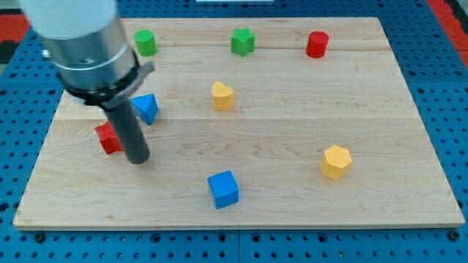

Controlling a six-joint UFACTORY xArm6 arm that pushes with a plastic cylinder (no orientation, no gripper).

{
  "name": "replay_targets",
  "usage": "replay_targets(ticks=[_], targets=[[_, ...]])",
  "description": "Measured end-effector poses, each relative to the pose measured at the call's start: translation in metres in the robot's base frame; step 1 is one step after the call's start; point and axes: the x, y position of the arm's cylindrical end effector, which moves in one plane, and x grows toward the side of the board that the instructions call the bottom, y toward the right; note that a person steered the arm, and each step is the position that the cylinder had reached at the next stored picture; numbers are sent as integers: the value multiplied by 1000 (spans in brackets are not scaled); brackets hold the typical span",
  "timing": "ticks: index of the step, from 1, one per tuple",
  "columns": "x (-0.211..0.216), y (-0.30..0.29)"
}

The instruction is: Keep red star in between yellow heart and blue cube

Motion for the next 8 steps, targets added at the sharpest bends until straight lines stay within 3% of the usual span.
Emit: replay_targets(ticks=[1,2,3,4,5,8], targets=[[26,-76],[-4,-116],[-31,-52],[-24,33],[-30,62],[-32,-8]])
